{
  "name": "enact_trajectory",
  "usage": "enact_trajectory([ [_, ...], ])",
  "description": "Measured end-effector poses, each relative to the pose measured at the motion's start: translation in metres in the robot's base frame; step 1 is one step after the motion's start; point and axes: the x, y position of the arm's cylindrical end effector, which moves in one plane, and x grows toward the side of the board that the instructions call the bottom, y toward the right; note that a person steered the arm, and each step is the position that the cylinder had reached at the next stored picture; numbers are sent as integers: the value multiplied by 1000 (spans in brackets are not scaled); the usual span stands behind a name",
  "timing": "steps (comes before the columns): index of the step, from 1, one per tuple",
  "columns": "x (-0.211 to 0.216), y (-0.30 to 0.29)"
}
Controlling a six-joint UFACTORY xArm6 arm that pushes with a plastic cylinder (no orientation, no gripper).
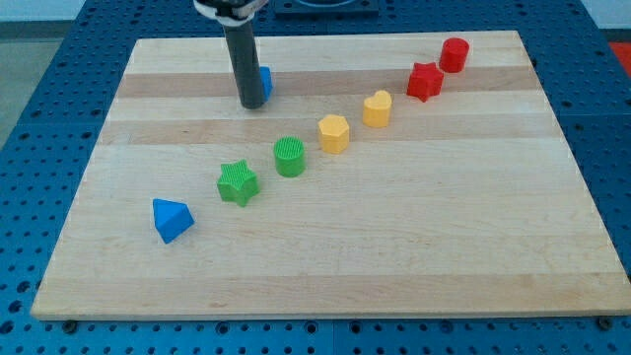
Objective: Point your arm at blue triangle
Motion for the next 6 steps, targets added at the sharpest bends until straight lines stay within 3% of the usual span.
enact_trajectory([
  [1,-35,4],
  [2,-11,3],
  [4,102,-50],
  [6,218,-147],
])
